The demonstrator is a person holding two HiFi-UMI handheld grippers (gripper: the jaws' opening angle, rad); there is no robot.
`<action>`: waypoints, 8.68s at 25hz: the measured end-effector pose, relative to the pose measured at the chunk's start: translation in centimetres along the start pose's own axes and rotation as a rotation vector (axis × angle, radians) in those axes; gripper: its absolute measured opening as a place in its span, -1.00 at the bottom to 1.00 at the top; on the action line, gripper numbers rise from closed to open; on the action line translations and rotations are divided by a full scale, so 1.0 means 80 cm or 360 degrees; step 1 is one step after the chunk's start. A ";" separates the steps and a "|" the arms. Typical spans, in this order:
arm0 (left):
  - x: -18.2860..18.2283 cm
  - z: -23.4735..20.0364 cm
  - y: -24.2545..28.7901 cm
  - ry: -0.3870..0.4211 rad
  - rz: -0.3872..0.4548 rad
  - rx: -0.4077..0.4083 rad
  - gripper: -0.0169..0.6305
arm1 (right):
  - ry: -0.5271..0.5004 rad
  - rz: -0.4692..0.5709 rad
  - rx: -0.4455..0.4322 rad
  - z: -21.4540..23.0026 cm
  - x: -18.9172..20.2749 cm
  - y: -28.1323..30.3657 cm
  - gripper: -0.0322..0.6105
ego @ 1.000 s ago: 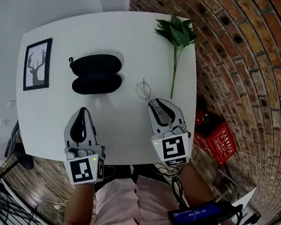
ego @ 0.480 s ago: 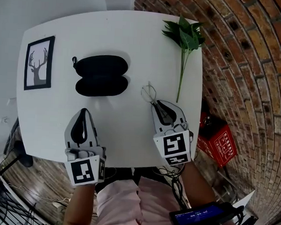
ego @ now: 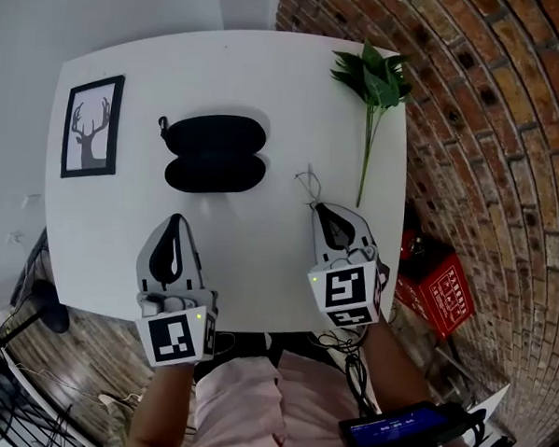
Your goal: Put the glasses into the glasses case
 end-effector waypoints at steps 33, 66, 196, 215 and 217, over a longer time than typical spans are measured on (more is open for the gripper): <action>-0.120 -0.027 -0.088 0.0080 0.0365 -0.0180 -0.95 | -0.0251 0.0553 0.0009 0.022 -0.191 -0.098 -0.87; -0.050 -0.137 0.005 -0.0120 0.0113 -0.0220 -0.95 | -0.0600 0.0258 -0.0435 -0.075 -0.219 0.073 -0.87; -0.008 -0.124 0.017 -0.0108 -0.0085 -0.0155 -0.95 | -0.0924 0.0060 -0.0574 -0.125 -0.132 0.083 -0.76; -0.005 -0.124 0.024 -0.0122 -0.0100 -0.0160 -0.95 | -0.0917 0.0106 -0.0779 -0.124 -0.128 0.081 -0.87; -0.004 -0.124 0.024 -0.0129 -0.0121 -0.0171 -0.95 | -0.0915 0.0071 -0.0792 -0.126 -0.128 0.082 -0.86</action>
Point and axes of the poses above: the fingertips, and each gripper's own axes: y forward along the fingers, z to its right, x out of its underside, the point moved 5 cm from there along -y, backward along the fingers, and after that the axes turned 1 degree about y, right-handed, at the moved point
